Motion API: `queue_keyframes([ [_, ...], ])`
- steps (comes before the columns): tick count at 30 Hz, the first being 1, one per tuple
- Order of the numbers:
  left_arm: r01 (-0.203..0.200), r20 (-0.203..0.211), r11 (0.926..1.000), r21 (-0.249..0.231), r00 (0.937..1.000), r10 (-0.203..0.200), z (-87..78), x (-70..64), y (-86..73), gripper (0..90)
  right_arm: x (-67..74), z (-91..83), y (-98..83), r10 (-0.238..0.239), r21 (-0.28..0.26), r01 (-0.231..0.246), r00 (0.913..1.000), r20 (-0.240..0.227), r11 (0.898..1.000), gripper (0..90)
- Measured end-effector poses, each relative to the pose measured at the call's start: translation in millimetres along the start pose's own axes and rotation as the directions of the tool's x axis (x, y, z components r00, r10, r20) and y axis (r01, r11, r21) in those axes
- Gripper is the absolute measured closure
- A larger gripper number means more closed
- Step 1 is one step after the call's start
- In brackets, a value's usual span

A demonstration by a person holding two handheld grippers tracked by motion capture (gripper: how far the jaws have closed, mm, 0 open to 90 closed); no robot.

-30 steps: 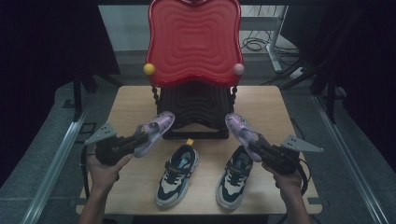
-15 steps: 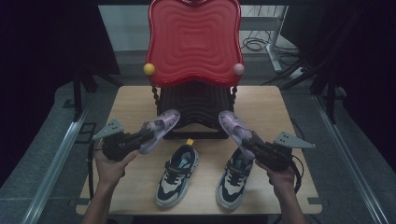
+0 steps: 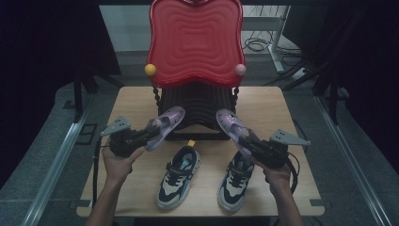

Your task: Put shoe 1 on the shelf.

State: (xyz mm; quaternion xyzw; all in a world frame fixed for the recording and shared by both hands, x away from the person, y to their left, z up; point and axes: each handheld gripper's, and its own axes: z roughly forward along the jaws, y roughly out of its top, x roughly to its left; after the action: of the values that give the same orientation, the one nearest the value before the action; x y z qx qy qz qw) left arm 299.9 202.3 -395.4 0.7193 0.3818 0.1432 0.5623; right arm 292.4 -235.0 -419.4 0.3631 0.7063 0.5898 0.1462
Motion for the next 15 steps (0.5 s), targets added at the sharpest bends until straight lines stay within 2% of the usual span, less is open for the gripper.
queue_keyframes([
  [9,-0.015,-0.008,0.9999,-0.006,0.9999,0.015,10.7,1.2,8.2,86.6,2.7,15.1,6.0,0.02,-0.004,-0.02,0.9998,0.006,1.0,85.2],
  [15,-0.009,-0.024,0.9998,-0.02,0.9997,0.008,20.3,1.8,8.8,86.5,5.2,27.8,13.9,0.02,-0.005,-0.02,0.9995,0.023,1.0,85.2],
])
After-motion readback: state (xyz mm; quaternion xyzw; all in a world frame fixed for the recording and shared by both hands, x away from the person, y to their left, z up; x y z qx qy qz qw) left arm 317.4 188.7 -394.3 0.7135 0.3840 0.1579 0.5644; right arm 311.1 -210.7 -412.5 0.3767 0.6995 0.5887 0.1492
